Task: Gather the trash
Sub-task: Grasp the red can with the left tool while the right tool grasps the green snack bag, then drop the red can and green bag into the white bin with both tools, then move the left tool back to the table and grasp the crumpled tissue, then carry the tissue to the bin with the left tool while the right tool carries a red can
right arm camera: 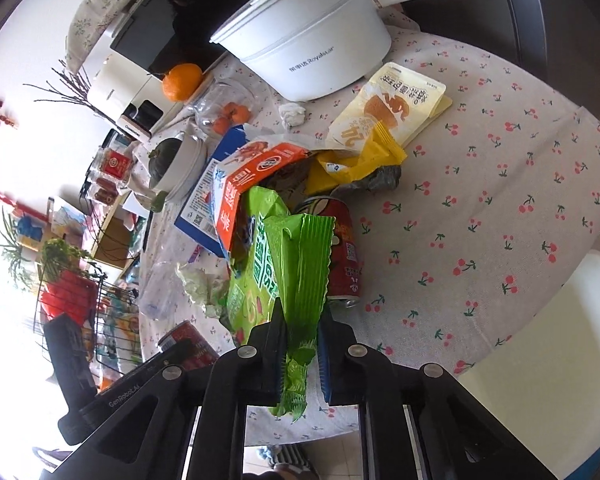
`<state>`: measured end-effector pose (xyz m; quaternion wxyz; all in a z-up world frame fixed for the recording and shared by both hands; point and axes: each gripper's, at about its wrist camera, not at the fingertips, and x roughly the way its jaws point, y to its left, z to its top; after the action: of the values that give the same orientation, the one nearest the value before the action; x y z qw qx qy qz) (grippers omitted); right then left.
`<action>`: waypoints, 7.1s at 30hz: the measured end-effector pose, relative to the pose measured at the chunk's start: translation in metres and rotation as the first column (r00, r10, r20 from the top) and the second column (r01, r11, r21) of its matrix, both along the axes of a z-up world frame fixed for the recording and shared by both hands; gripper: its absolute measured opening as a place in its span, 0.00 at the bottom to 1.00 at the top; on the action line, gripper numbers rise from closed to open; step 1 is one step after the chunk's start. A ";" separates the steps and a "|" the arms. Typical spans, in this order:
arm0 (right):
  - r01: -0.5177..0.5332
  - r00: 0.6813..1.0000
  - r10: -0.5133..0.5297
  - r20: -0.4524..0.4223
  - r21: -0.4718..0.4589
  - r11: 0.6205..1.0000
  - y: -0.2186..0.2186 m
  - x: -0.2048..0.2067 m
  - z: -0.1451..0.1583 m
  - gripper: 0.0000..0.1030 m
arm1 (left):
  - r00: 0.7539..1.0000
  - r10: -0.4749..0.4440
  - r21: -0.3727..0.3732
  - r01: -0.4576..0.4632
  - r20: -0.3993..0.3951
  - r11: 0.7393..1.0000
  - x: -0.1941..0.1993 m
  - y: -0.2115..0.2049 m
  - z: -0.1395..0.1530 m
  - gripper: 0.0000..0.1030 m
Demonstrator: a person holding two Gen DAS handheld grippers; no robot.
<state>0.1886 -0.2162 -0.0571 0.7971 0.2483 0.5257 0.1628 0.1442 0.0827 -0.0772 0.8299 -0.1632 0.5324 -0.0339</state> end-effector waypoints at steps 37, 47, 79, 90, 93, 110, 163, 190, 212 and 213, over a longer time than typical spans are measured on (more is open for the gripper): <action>0.119 0.992 -0.108 0.058 -0.237 0.964 -0.184 -0.144 0.027 0.11 | 0.924 -0.318 -0.031 0.331 0.212 0.943 -0.030 -0.122 0.054 0.54; 0.040 0.981 -0.070 -0.181 -0.164 0.986 -0.176 -0.124 -0.047 0.13 | 0.872 -0.453 0.034 0.455 0.185 0.890 -0.040 -0.178 0.035 0.54; 0.189 0.970 -0.228 -0.084 -0.326 0.926 -0.205 -0.124 -0.016 0.66 | 0.795 -0.600 0.145 0.585 0.092 0.798 -0.038 -0.265 -0.016 0.67; 0.158 0.985 -0.173 -0.015 -0.341 0.927 -0.171 -0.113 0.006 0.71 | 0.886 -0.437 0.148 0.416 0.156 0.897 -0.034 -0.181 0.030 0.82; 0.140 0.989 -0.150 -0.003 -0.343 0.929 -0.157 -0.107 0.010 0.72 | 0.909 -0.382 0.168 0.355 0.167 0.919 -0.029 -0.151 0.037 0.83; 0.018 1.000 -0.013 0.016 -0.369 0.929 -0.041 -0.049 0.016 0.76 | 0.983 -0.095 0.226 0.058 0.157 0.972 0.022 -0.019 0.023 0.83; 0.054 0.999 -0.052 0.013 -0.231 0.972 0.035 0.032 -0.041 0.54 | 0.971 -0.103 0.107 0.082 0.215 0.991 -0.003 0.004 0.056 0.25; 0.137 0.976 -0.070 0.208 -0.328 0.935 -0.093 -0.068 0.059 0.53 | 0.886 -0.347 0.092 0.335 0.308 0.938 -0.028 -0.116 0.084 0.25; 0.217 0.975 -0.218 0.044 -0.411 0.886 -0.196 -0.121 0.007 0.53 | 0.733 -0.664 0.220 0.631 0.145 0.744 -0.052 -0.286 -0.007 0.26; 0.216 0.975 -0.221 0.036 -0.413 0.885 -0.198 -0.122 0.005 0.53 | 0.731 -0.669 0.230 0.634 0.133 0.738 -0.051 -0.289 -0.013 0.26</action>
<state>0.0669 -0.4144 -0.0522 0.8417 0.1323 0.5216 -0.0444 0.0928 -0.2060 -0.0903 0.8261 0.1095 0.4673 -0.2953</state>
